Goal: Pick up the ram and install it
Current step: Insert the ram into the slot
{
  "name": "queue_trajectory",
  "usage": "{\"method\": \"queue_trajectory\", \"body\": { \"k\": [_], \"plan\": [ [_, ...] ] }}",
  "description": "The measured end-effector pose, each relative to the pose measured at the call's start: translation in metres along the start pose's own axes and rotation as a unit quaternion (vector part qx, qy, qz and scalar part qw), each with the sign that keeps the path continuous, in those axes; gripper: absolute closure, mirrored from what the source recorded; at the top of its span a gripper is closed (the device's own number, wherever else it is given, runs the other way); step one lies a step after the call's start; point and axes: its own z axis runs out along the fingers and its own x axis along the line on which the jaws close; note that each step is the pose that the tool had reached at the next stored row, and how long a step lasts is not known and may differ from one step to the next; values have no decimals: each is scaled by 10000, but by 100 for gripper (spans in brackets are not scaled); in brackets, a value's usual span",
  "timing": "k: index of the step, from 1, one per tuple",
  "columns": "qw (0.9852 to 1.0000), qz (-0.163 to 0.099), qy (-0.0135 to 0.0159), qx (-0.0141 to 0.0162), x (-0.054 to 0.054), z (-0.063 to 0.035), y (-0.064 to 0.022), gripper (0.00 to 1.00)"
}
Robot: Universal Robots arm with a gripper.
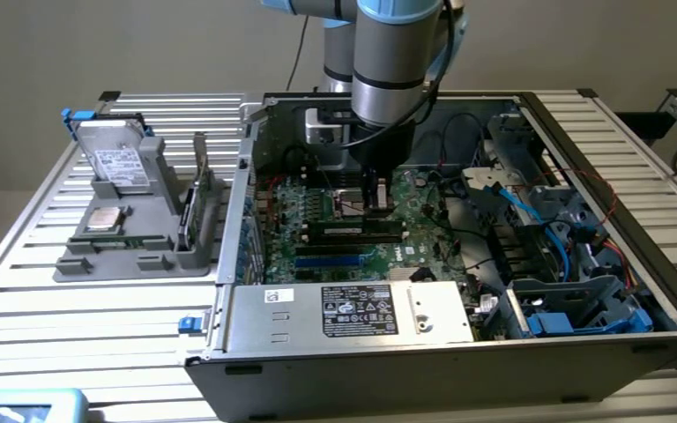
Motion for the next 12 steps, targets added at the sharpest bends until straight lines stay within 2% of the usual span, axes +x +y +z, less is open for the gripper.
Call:
{"method": "queue_trajectory", "body": {
  "k": [12],
  "plan": [
    [10000, -48, 1, 6, 3, 6, 0, 88]
  ]
}}
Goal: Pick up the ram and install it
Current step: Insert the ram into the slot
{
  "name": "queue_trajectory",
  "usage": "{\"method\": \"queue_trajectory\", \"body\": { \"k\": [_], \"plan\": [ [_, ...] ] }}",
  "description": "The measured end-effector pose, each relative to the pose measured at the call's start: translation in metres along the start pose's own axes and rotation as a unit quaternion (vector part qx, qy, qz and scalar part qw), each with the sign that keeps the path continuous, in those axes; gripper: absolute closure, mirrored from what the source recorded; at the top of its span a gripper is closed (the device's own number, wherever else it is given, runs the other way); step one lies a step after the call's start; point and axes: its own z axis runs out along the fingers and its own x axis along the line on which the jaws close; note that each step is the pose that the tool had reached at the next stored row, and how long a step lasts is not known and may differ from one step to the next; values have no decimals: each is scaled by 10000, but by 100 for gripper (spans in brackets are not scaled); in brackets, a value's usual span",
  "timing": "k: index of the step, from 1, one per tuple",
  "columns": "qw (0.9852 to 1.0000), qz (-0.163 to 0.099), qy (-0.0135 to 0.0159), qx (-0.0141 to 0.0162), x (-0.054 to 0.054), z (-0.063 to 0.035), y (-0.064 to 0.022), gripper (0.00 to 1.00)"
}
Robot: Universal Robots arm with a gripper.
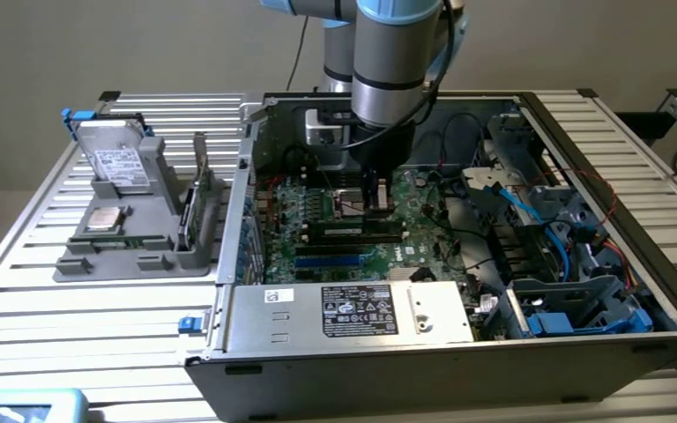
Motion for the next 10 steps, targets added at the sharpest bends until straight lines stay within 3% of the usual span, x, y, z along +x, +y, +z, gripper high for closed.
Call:
{"method": "queue_trajectory", "body": {
  "k": [10],
  "plan": [
    [10000, 1, 0, 14, -1, 12, 6, 88]
  ]
}}
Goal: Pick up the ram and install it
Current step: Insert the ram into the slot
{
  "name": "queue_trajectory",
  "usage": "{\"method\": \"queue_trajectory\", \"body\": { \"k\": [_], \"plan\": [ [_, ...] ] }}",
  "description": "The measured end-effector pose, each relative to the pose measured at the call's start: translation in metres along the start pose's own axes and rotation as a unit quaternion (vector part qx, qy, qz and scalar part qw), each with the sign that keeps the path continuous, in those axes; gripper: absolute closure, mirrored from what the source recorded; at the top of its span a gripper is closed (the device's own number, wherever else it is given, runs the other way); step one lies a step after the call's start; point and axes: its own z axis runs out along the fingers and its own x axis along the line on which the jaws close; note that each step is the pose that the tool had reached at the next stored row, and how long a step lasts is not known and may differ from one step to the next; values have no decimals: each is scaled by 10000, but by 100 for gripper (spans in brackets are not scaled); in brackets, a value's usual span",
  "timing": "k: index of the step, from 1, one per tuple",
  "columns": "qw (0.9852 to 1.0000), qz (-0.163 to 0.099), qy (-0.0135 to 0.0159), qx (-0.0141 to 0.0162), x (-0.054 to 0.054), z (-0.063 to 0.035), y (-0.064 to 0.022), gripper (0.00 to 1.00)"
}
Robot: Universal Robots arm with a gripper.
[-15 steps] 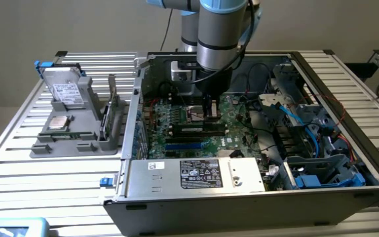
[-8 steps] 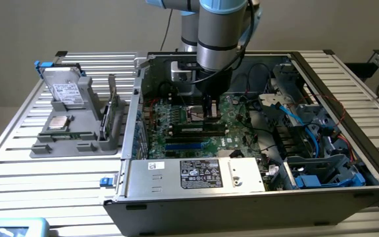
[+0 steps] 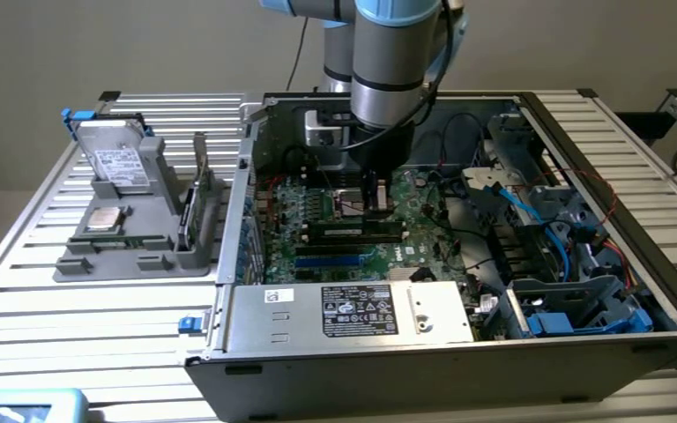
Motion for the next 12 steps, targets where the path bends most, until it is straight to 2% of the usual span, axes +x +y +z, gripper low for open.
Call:
{"method": "queue_trajectory", "body": {
  "k": [5, 6, 7, 8, 12],
  "plan": [
    [10000, 0, -1, 7, 0, 1, 4, 87],
    [10000, 1, -1, 7, 0, 1, 4, 81],
    [10000, 1, -1, 8, 0, -2, 4, 81],
    [10000, 1, 0, 7, 1, -8, 4, 74],
    [10000, 1, 0, 8, 6, -85, -11, 74]
  ]
}}
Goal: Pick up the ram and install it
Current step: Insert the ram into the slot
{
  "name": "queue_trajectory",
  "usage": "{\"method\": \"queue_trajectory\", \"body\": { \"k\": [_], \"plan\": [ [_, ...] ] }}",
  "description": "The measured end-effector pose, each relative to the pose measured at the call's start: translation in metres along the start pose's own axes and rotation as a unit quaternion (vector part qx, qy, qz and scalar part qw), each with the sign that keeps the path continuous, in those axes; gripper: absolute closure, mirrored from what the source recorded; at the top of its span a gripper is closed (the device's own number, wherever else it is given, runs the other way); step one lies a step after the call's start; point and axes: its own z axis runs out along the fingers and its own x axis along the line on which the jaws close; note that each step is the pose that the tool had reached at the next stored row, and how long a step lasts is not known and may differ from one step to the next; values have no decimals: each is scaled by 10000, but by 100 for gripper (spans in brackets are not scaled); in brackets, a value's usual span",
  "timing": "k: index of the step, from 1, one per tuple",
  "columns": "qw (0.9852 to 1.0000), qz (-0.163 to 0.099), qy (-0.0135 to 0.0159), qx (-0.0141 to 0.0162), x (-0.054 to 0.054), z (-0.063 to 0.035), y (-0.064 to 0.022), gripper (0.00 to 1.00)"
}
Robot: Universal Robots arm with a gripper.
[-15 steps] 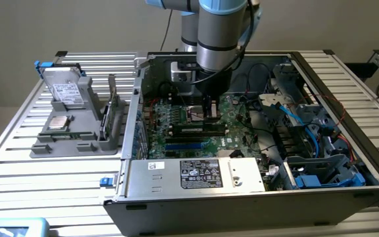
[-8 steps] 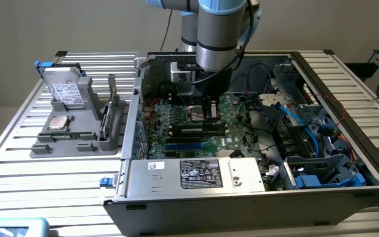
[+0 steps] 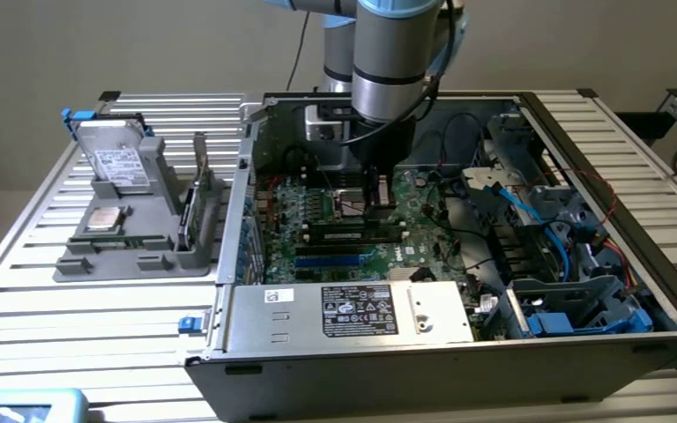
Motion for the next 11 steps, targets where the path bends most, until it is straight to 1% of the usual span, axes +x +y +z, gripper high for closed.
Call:
{"method": "queue_trajectory", "body": {
  "k": [5, 11],
  "plan": [
    [10000, 0, 0, 0, 6, -91, -65, 74],
    [10000, 0, -1, 0, 5, -112, -188, 74]
  ]
}}
